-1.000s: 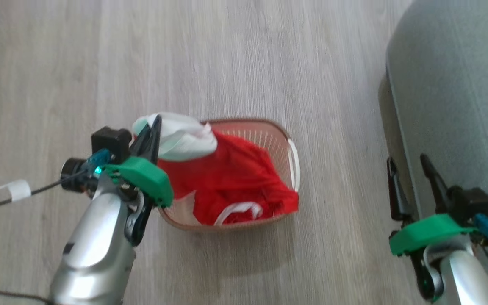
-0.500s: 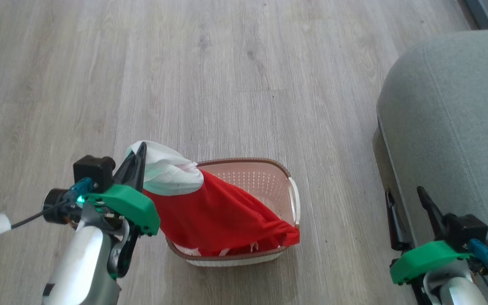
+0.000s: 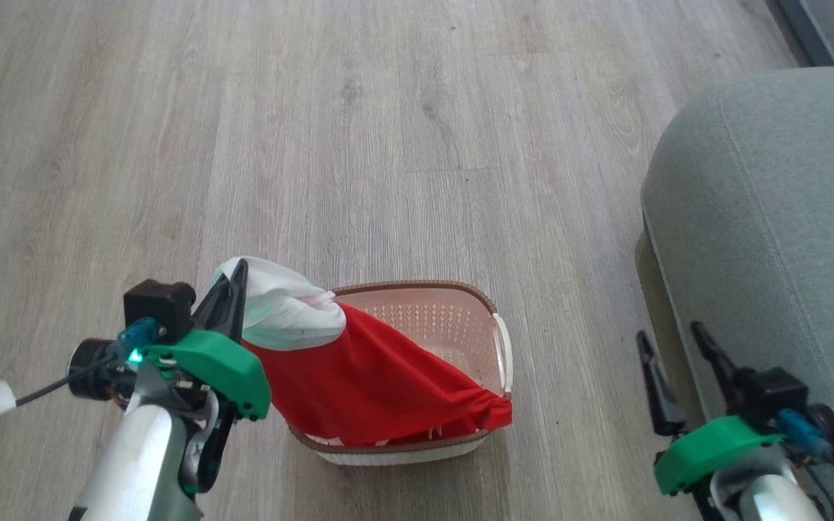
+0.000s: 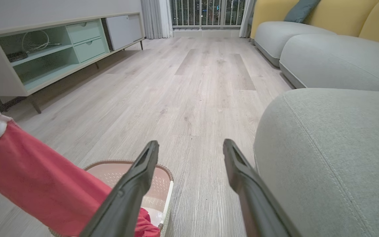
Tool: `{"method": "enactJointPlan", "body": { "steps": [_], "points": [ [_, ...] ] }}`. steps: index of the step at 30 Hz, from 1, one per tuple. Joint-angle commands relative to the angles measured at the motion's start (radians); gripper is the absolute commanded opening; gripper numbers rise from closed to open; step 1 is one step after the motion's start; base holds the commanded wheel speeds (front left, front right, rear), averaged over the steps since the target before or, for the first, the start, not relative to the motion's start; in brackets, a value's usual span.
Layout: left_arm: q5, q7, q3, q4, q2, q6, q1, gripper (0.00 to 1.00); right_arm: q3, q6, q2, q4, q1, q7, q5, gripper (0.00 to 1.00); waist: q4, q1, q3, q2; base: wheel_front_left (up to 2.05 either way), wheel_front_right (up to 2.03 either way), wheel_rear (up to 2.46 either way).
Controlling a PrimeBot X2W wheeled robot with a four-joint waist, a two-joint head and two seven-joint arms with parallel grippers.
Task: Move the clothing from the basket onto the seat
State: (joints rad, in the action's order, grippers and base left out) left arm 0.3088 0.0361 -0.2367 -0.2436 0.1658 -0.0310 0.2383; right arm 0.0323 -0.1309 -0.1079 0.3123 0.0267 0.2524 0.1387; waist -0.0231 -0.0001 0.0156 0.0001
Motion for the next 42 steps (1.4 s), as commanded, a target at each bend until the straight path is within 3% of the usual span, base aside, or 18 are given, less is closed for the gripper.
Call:
{"method": "enactJointPlan", "body": {
  "steps": [1, 6, 14, 19, 26, 39, 41, 42],
  "points": [
    [0.012, 0.002, 0.032, 0.046, 0.026, -0.006, 0.038, 0.00, 0.037, 0.000, -0.023, -0.027, 0.027, 0.009, -0.013, 1.00, 0.000, 0.0001, -0.001, -0.0001, 0.00, 0.00, 0.00],
    [0.012, -0.004, 0.014, 0.057, 0.023, 0.001, 0.046, 0.00, 0.148, 0.000, -0.052, -0.033, 0.076, 0.009, -0.015, 1.00, -0.001, 0.0001, 0.007, -0.0001, 0.00, 0.00, 0.00],
    [-0.004, -0.029, -0.073, 0.091, -0.016, 0.047, 0.126, 0.00, 0.522, 0.000, -0.133, 0.013, 0.275, 0.009, 0.060, 1.00, 0.017, 0.0001, 0.015, -0.0001, 0.00, 0.00, 0.00],
    [-0.019, -0.054, -0.136, 0.128, -0.040, 0.079, 0.188, 0.00, 0.680, 0.000, -0.171, 0.069, 0.410, 0.009, 0.107, 1.00, 0.042, 0.0001, 0.009, -0.0001, 0.00, 0.00, 0.00],
    [-0.012, -0.094, -0.219, 0.188, -0.065, 0.112, 0.227, 0.00, 0.823, 0.000, -0.185, 0.146, 0.537, 0.009, 0.158, 1.00, 0.067, 0.0001, -0.005, -0.0001, 0.00, 0.00, 0.00],
    [0.055, -0.142, -0.328, 0.259, -0.082, 0.144, 0.231, 0.00, 0.943, 0.000, -0.178, 0.240, 0.616, 0.009, 0.263, 1.00, 0.093, 0.0001, -0.016, -0.0001, 0.00, 0.00, 0.00],
    [0.063, -0.144, -0.333, 0.260, -0.078, 0.145, 0.230, 0.00, 0.956, 0.000, -0.176, 0.231, 0.621, 0.009, 0.288, 0.18, 0.093, 0.0001, -0.016, -0.0001, 0.00, 0.00, 0.00],
    [0.065, -0.144, -0.335, 0.260, -0.077, 0.146, 0.229, 0.00, 0.965, 0.000, -0.175, 0.228, 0.620, 0.009, 0.304, 0.00, 0.093, 0.0001, -0.016, -0.0001, 0.00, 0.00, 0.00]
  ]
}}
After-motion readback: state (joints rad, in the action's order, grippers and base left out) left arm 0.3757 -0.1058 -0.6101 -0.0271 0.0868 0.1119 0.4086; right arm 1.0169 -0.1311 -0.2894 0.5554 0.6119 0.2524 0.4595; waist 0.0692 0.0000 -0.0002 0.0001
